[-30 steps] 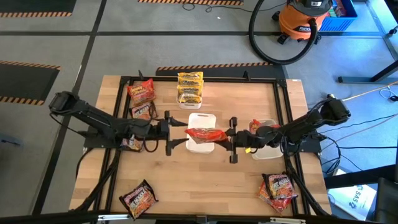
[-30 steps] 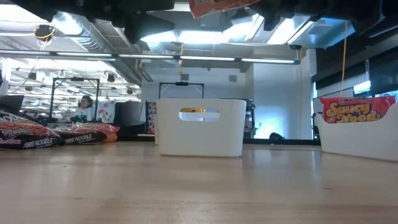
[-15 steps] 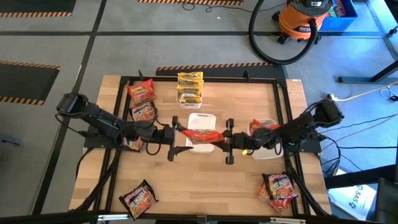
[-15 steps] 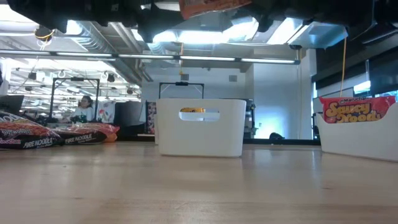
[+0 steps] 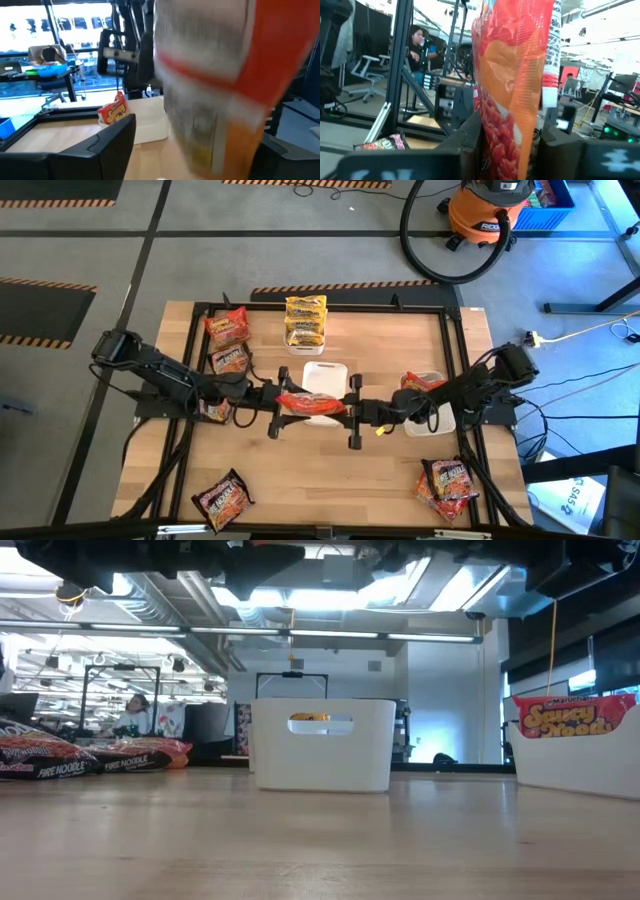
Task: Sort Maruchan noodles
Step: Put the orange noodle pack into the bottom right white bin
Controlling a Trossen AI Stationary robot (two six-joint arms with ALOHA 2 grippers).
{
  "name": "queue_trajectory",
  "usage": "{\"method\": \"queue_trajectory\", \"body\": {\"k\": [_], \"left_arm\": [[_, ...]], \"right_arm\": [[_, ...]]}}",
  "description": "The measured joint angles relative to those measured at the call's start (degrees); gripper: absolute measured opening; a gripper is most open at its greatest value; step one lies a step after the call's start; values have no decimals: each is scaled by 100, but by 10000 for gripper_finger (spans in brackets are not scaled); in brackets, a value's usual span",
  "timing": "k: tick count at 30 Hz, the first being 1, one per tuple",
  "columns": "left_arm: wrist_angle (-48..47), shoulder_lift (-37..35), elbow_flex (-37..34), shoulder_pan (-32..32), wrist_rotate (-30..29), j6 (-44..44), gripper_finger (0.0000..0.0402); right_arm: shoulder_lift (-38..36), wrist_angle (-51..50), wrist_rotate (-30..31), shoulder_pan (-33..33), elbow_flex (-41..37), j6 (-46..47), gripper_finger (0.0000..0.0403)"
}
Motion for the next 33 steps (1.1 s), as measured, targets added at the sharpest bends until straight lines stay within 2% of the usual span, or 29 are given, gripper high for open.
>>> {"method": "queue_trajectory", "body": {"k": [10,15,20,26,30,33], "left_arm": [[46,0,0,-2,15,149,166],[-26,0,0,-1,-2,254,120],[-280,-9,0,0,-177,299,95],[-778,-17,4,0,-678,383,87],[-1212,-17,4,0,-1213,409,86],[-1506,-17,4,0,-1561,415,86]], "right_arm": [[192,-22,147,-2,110,-22,77],[157,-181,384,1,110,-28,98],[-174,-894,1149,208,110,-51,161],[-822,-2442,2603,680,108,-125,240],[-1097,-3159,3375,1010,108,-129,269],[-1139,-3295,3820,1194,108,-130,279]]}}
